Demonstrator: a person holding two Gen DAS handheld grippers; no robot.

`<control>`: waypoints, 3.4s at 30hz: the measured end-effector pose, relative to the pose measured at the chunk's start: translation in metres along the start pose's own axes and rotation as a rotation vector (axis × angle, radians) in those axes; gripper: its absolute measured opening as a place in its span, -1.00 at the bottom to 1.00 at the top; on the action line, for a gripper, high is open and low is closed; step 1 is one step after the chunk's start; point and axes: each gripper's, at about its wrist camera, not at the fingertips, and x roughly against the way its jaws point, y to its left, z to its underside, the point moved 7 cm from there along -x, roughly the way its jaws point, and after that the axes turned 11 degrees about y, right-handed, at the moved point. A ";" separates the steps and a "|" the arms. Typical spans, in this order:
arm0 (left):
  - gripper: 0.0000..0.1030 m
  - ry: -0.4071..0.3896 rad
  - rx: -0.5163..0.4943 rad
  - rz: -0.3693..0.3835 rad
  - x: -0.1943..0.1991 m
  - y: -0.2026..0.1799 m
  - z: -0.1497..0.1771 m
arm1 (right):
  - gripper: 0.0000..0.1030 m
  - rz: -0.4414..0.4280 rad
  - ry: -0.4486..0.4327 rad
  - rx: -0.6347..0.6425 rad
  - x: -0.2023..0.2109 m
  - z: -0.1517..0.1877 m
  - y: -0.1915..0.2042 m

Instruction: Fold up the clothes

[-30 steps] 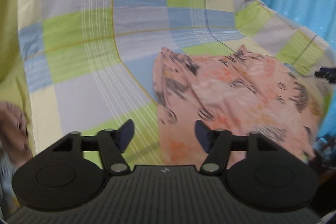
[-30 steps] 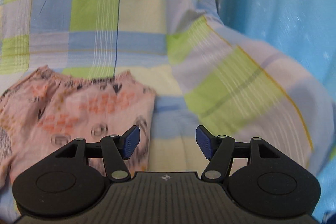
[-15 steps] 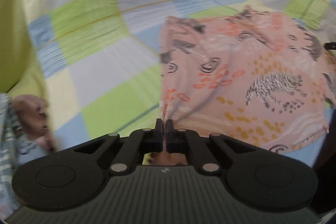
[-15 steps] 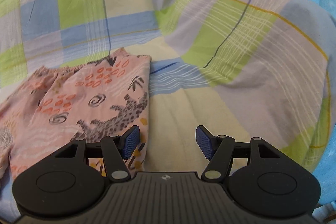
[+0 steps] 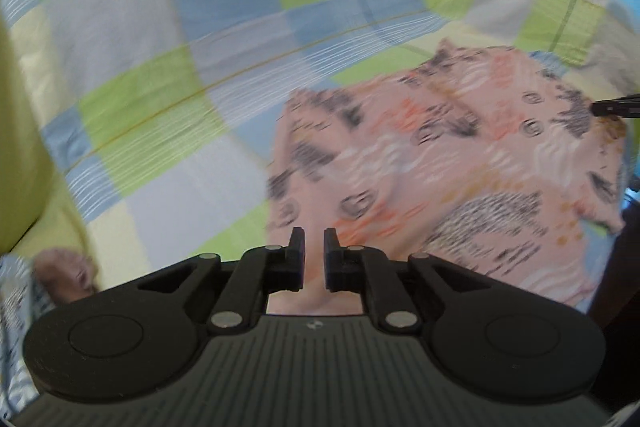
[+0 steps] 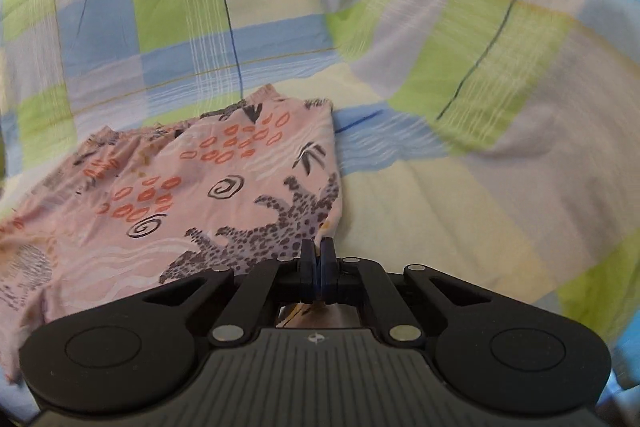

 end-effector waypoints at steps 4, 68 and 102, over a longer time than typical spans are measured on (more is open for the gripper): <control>-0.83 -0.022 -0.021 0.067 -0.007 -0.034 -0.016 | -0.97 0.074 -0.007 0.456 0.009 0.011 0.074; -0.28 0.063 -0.242 0.025 -0.016 0.108 0.027 | -0.24 -0.196 -0.082 0.381 0.016 -0.034 0.238; -0.29 0.033 -1.716 0.102 -0.035 0.114 -0.064 | -0.31 -0.258 0.451 0.343 0.017 -0.004 0.464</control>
